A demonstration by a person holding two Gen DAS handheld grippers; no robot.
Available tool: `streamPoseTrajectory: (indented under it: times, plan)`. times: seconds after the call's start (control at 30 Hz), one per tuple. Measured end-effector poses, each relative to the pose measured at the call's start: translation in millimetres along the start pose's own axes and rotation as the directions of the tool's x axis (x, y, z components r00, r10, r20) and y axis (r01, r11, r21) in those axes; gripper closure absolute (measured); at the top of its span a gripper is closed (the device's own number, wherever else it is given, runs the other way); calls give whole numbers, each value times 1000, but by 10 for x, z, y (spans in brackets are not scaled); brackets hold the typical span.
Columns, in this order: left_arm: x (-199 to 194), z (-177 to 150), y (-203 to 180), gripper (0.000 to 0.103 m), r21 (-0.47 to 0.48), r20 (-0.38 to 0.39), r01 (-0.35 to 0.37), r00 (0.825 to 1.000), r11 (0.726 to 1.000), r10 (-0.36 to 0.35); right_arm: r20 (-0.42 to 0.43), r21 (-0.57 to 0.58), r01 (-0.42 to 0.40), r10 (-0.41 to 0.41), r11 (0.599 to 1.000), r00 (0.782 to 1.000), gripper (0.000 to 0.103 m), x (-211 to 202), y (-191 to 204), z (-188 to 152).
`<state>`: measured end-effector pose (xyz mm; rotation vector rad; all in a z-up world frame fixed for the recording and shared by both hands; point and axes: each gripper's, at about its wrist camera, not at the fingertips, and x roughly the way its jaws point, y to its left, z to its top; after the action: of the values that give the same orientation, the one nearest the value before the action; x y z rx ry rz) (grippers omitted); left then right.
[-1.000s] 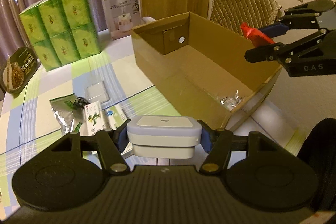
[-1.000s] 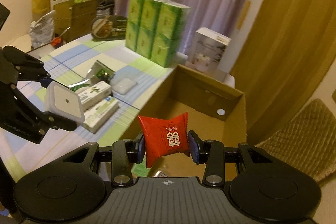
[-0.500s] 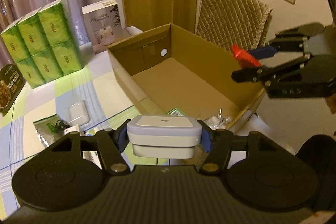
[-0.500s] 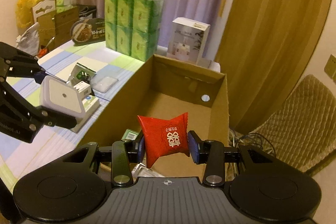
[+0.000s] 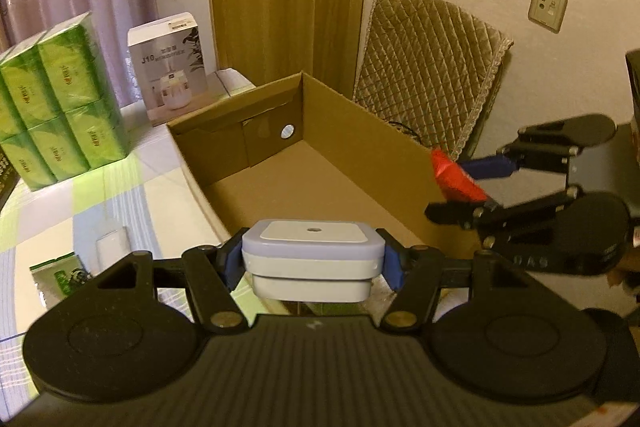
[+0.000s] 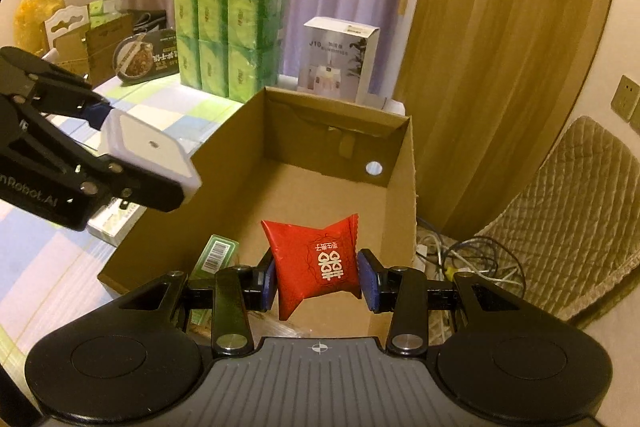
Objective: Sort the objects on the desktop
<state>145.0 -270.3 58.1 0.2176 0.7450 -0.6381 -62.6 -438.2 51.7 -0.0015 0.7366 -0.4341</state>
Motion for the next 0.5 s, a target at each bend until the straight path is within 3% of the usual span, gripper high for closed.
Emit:
streamPoseTrajectory:
  times: [0.5]
  plan:
    - [253,93,-84,43,-3,-17,31,999,1000,-31,-10,25,-3,3,1000,1000,64,116,-89,-11]
